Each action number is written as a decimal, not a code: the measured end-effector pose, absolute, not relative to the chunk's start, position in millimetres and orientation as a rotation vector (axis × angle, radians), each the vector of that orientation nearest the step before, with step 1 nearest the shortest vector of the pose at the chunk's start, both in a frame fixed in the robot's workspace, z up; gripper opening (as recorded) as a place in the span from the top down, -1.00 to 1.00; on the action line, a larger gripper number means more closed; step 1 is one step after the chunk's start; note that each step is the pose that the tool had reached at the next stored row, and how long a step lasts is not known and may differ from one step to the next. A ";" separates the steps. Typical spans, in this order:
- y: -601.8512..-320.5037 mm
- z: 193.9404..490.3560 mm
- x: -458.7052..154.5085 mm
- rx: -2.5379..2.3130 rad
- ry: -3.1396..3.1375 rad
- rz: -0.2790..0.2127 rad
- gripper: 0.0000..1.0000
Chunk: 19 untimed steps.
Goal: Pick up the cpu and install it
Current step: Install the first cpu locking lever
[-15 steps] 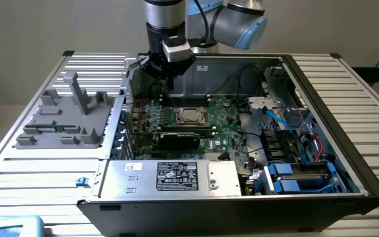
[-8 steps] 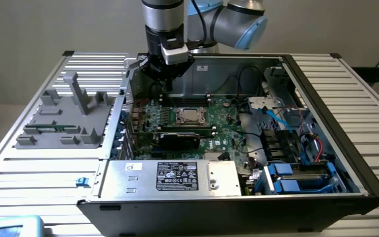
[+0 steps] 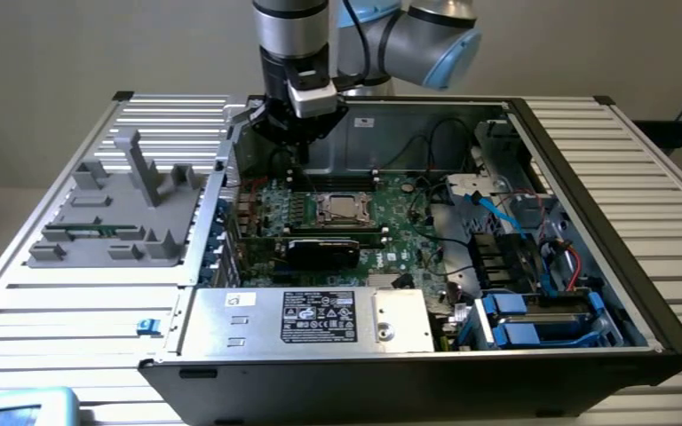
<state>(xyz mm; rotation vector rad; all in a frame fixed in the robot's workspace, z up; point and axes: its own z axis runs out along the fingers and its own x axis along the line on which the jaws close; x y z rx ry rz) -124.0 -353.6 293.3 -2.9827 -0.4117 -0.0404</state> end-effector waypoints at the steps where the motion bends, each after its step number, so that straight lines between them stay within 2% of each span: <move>1: -353.6 292.8 -124.4 -2.979 -0.411 -0.041 0.77; 19: -358.2 281.6 -128.3 -2.908 -0.386 -0.012 0.77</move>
